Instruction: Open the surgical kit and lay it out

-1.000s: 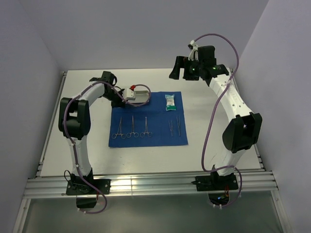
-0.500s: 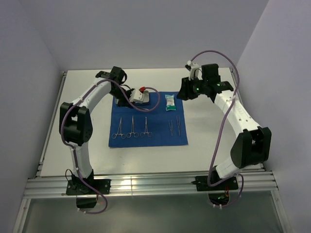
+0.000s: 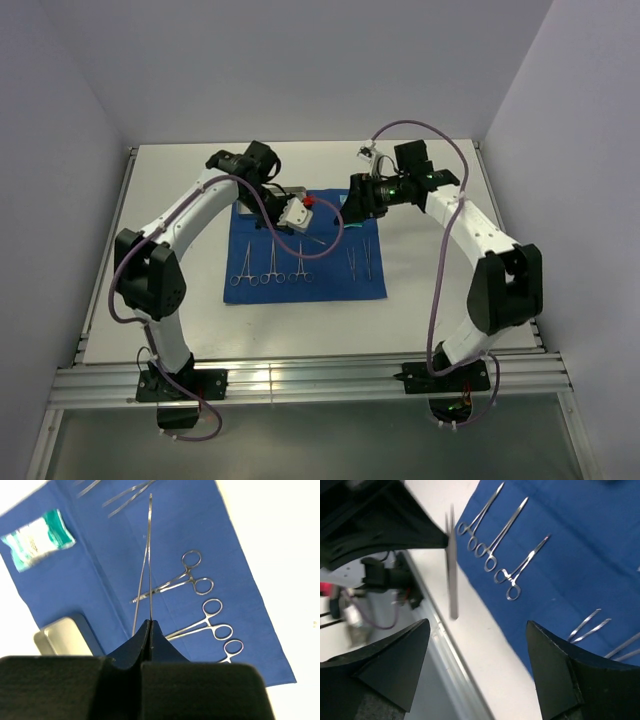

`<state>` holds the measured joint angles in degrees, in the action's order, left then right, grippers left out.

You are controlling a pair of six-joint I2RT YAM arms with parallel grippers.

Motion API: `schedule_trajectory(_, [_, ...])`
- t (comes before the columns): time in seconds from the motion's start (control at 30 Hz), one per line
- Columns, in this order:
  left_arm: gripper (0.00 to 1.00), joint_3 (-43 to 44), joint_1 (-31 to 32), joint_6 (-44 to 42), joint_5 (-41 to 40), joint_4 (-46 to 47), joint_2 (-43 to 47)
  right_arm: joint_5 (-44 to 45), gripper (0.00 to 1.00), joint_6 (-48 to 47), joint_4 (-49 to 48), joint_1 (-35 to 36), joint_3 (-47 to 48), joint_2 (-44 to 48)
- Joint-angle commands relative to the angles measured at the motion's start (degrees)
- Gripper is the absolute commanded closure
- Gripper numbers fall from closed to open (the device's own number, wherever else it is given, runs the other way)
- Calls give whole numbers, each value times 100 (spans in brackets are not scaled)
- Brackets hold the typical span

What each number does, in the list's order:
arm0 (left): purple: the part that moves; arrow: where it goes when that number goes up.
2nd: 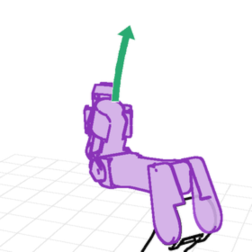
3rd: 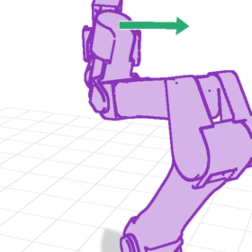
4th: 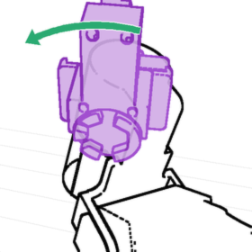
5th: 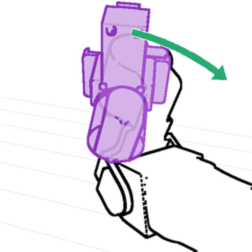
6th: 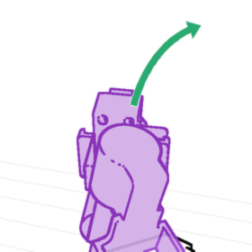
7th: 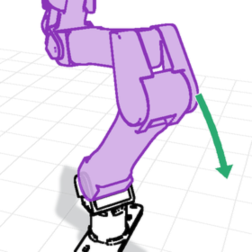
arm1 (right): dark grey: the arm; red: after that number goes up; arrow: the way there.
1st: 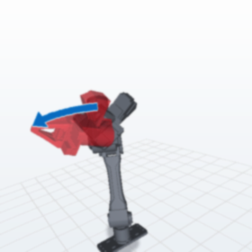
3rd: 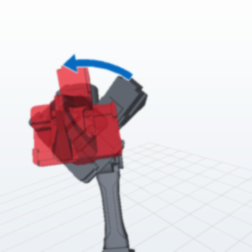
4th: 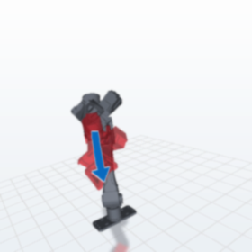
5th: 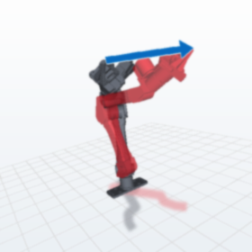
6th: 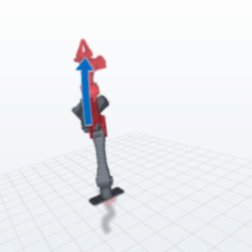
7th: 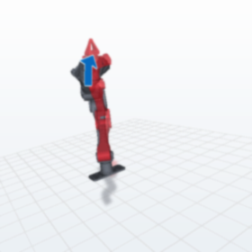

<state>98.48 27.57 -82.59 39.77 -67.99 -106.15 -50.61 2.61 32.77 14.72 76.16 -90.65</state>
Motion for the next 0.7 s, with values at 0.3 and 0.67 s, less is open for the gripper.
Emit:
schedule_trajectory(0.3, [100, 383, 635, -837, -101, -373, 420, -1495, 11, 574, 511, 672, 470, -831])
schedule_trajectory(0.67, [100, 268, 829, -1014, -294, -171, 534, -1821, 29, 539, 774, 910, 514, -1086])
